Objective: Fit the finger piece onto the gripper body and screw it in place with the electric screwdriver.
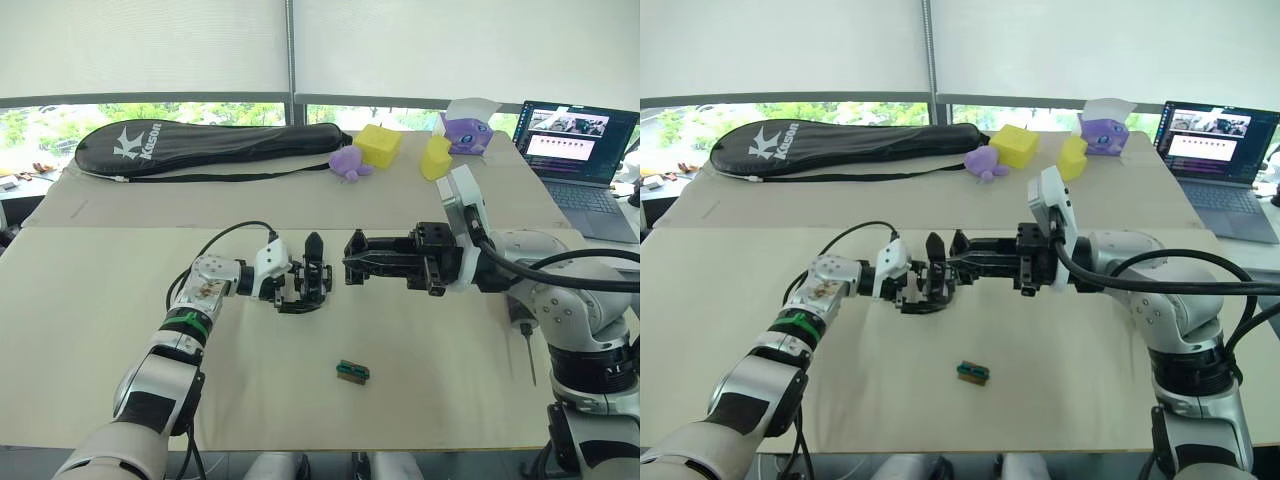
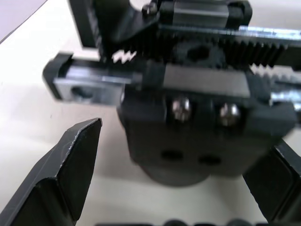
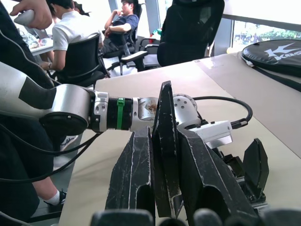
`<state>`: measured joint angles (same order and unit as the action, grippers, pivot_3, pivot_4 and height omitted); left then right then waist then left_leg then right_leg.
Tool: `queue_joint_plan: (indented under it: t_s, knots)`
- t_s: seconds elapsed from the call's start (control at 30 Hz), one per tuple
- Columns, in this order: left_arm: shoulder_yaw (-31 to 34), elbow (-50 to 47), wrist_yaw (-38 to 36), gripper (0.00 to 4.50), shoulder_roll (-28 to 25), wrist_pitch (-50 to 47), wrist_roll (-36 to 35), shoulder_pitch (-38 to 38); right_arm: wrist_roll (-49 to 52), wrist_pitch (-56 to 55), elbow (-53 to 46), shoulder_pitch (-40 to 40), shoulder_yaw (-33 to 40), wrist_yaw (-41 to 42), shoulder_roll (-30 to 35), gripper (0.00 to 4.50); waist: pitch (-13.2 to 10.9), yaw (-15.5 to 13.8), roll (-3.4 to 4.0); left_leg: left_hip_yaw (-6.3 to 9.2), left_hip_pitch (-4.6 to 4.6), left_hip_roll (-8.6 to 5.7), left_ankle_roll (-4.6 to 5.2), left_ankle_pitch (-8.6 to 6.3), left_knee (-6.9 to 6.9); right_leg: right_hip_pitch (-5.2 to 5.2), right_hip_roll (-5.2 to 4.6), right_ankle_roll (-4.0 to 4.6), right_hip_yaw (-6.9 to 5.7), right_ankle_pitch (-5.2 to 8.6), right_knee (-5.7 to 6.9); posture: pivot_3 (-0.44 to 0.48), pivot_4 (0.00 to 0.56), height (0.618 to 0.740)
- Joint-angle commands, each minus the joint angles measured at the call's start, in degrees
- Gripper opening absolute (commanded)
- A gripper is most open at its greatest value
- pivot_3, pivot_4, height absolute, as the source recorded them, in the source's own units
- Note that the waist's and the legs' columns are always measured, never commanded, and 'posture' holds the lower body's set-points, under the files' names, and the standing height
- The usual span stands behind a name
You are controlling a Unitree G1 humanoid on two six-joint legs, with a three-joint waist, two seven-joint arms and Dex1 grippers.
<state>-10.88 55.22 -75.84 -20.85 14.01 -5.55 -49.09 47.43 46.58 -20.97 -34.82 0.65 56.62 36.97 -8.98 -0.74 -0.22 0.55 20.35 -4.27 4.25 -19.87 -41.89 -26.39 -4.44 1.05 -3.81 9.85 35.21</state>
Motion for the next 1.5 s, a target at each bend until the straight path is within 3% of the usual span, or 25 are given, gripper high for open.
queue_joint_plan:
  t_s: [0.03,0.13,0.43,0.57,1.03,1.5]
  knots:
    - [1.15,-0.21,-1.73,3.71,0.48,0.82,-0.42,-0.51,-1.06,-3.2,-2.53,0.4,0.36,1.66,1.07,0.32,0.0,0.0,0.0,0.0,0.0,0.0,0.0,0.0,0.0,0.0,0.0,0.0,0.0,0.0,0.0,0.0,0.15,0.74]
    - [0.69,-1.25,-3.0,2.35,1.29,0.99,-0.4,0.48,-3.29,-6.21,-1.49,1.36,-0.32,3.58,1.26,0.32,0.0,-0.03,0.0,0.0,0.0,0.0,0.0,0.0,0.0,0.0,0.01,0.0,0.0,0.0,-0.02,0.0,0.15,0.74]
    - [-0.54,-10.69,-2.26,2.35,6.74,-1.1,-0.8,5.37,-8.39,-14.23,1.2,3.52,-3.36,8.96,0.07,0.32,0.0,-0.49,0.0,0.0,0.0,-0.01,0.05,-0.03,-0.04,0.05,0.0,-0.03,0.0,-0.01,-0.06,0.0,0.15,0.74]
    - [-1.34,-9.59,1.51,2.35,7.94,0.33,1.72,5.41,-9.94,-15.88,2.89,3.76,-5.06,9.5,-1.49,0.32,0.01,-0.45,-0.01,-0.01,-0.02,-0.01,0.05,-0.03,-0.08,0.05,0.0,-0.04,0.03,-0.02,-0.09,0.0,0.15,0.74]
    - [-2.22,-7.31,4.51,2.35,7.97,2.09,4.43,4.49,-16.75,-19.55,12.65,2.49,-9.32,9.07,-7.09,0.32,0.03,-0.43,-0.01,0.0,-0.08,0.0,0.05,-0.02,-0.13,0.1,0.01,-0.04,0.03,-0.02,-0.06,0.0,0.15,0.74]
    - [-2.15,-7.42,4.56,2.35,7.96,1.76,4.37,4.52,-22.03,-23.44,18.41,2.81,-11.2,11.24,-7.45,0.32,0.05,-0.36,-0.01,0.0,-0.1,-0.01,0.05,-0.02,-0.14,0.1,0.01,-0.04,0.02,-0.02,-0.05,0.0,0.15,0.74]
